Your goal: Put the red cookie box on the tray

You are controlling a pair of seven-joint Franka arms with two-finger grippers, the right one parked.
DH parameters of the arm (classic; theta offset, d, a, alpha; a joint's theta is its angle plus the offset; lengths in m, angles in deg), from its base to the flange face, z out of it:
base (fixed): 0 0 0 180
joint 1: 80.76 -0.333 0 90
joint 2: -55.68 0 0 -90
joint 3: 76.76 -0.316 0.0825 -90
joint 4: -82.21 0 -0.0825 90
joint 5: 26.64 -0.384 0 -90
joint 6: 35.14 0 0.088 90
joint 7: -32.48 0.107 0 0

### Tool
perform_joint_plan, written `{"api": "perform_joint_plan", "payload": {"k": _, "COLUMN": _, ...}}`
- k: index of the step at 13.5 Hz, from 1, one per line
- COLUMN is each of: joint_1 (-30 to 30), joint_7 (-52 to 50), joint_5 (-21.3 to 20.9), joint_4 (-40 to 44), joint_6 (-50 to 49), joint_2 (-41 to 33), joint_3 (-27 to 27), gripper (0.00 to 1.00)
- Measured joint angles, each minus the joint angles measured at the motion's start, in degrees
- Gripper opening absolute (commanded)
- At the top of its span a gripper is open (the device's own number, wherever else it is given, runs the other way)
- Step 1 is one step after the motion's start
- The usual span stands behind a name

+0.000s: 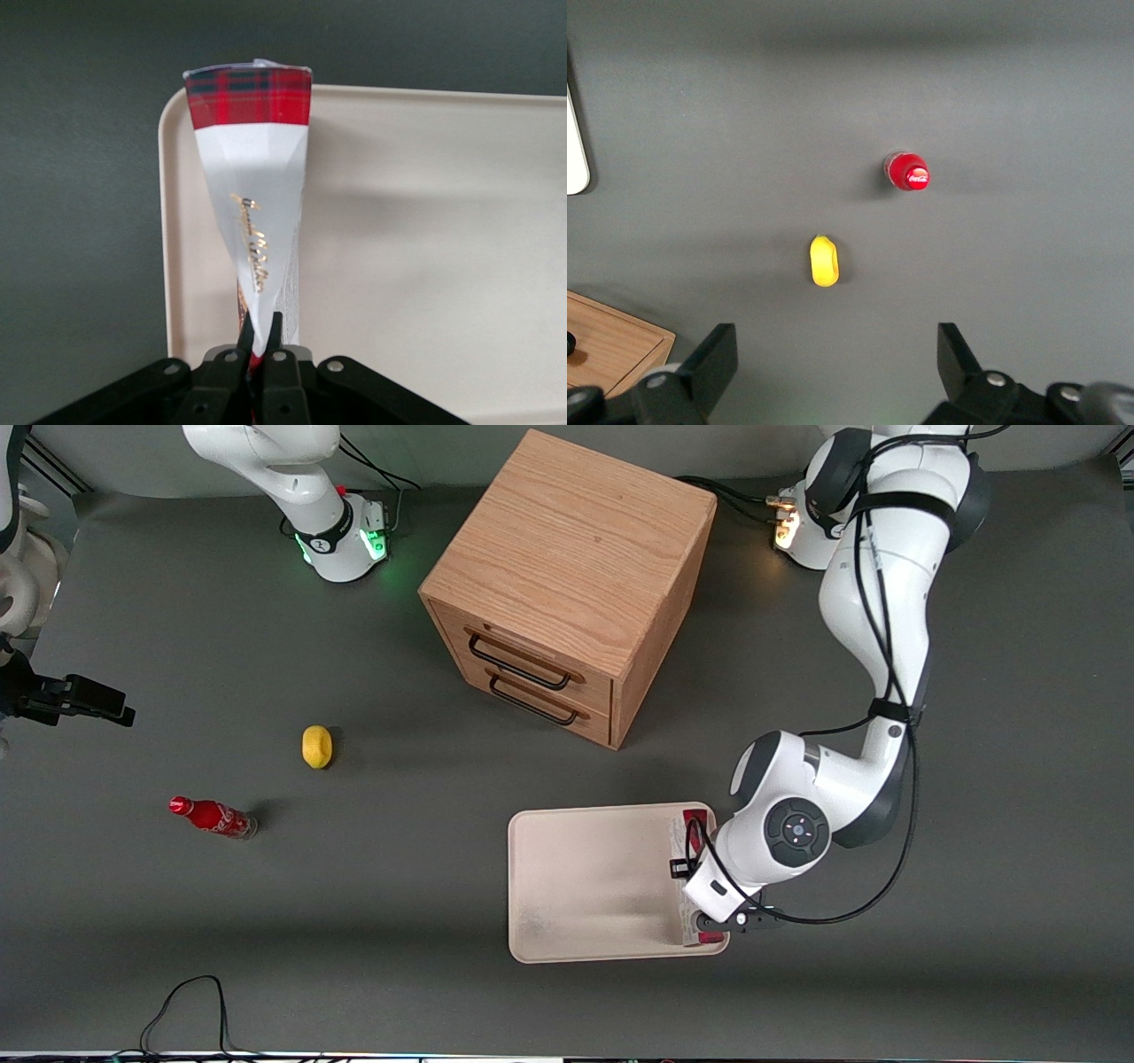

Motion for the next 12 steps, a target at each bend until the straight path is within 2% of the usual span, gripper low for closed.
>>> {"api": "perform_joint_plan", "payload": {"k": 4, "joint_1": 0.0, "joint_7": -0.26, "joint_5": 0.0, "joint_4": -1.1, "joint_6": 1.46, "joint_2": 0.32, "joint_3": 0.0, "gripper": 0.0}}
{"api": "perform_joint_plan", "payload": {"k": 5, "joint_1": 0.0, "joint_7": -0.28, "joint_5": 0.0, "joint_4": -1.1, "joint_6": 1.46, "joint_2": 0.32, "joint_3": 0.0, "gripper": 0.2}}
{"api": "perform_joint_plan", "payload": {"k": 6, "joint_1": 0.0, "joint_7": -0.3, "joint_5": 0.0, "joint_4": -1.1, "joint_6": 1.46, "joint_2": 0.32, "joint_3": 0.0, "gripper": 0.97}}
{"api": "perform_joint_plan", "payload": {"k": 7, "joint_1": 0.01, "joint_7": -0.33, "joint_5": 0.0, "joint_4": -1.09, "joint_6": 1.48, "joint_2": 0.29, "joint_3": 0.02, "gripper": 1.0}}
{"api": "perform_joint_plan", "payload": {"k": 12, "joint_1": -0.27, "joint_7": -0.41, "joint_5": -0.09, "joint_4": -0.93, "joint_6": 1.38, "joint_2": -0.94, "joint_3": -0.17, "gripper": 1.0}}
